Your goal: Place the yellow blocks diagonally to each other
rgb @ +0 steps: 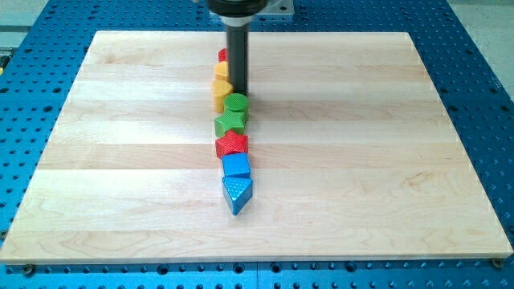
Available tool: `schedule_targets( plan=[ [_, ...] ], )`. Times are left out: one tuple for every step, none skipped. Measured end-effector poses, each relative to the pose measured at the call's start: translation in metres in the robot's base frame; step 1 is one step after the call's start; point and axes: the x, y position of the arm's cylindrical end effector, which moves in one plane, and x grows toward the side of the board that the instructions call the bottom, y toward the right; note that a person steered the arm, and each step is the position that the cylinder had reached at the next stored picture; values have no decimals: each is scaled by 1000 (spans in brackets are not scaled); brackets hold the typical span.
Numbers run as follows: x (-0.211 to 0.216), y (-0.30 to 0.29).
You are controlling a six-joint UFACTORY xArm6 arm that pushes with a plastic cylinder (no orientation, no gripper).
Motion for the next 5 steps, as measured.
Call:
schedule_targets(
  plan=[
    [-2,-10],
    [-13,26],
    [-33,18],
    [-33,-66],
    [-37,-113]
  ],
)
